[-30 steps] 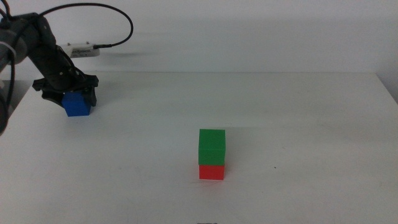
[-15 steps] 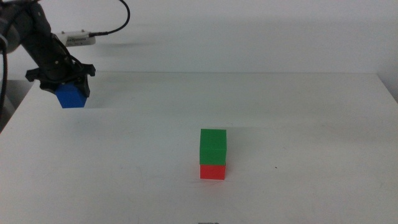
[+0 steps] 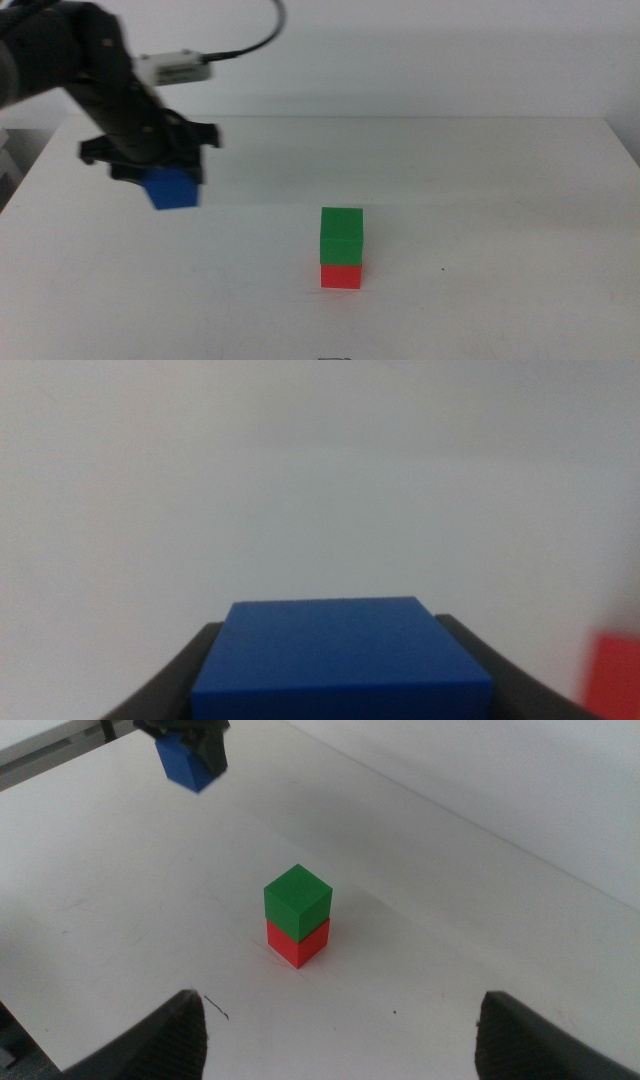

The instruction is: Stack red cubes first, then green, then blue cubes in a specific spot.

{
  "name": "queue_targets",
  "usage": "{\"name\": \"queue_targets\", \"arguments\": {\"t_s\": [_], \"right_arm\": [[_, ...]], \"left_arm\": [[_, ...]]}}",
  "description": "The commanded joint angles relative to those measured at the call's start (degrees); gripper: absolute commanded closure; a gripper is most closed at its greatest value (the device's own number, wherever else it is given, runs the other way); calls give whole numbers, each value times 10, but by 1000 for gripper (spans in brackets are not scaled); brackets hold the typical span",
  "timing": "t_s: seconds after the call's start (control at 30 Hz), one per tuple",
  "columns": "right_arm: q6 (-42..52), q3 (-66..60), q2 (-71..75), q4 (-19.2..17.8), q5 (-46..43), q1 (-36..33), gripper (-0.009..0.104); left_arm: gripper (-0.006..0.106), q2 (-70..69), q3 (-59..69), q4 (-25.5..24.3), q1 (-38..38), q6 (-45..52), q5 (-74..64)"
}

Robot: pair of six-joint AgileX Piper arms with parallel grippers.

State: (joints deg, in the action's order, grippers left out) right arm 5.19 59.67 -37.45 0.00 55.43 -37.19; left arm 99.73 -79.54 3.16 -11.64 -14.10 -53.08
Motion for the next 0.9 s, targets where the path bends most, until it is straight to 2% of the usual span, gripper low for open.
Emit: {"name": "queue_targets", "arguments": {"t_s": [0.0,0.17,0.27,0.5,0.87], "right_arm": [[9,14,-2,-7,-37,4,5],[9,14,-2,-7,-37,4,5],[9,14,-2,-7,-37,4,5],[9,14,-2,-7,-37,4,5],[9,14,-2,-7,-37,4,5]], "left_arm": [[101,-47,-9,-32,-52,-89,-10],[101,-43,-75,-136,-186,-219,-85],[100,-32,-118,-162,-242,-287,-110],[97,24,-189,-161,-310,-308,-152],[97,76,-230,-155,-329,-329,-148]]}}
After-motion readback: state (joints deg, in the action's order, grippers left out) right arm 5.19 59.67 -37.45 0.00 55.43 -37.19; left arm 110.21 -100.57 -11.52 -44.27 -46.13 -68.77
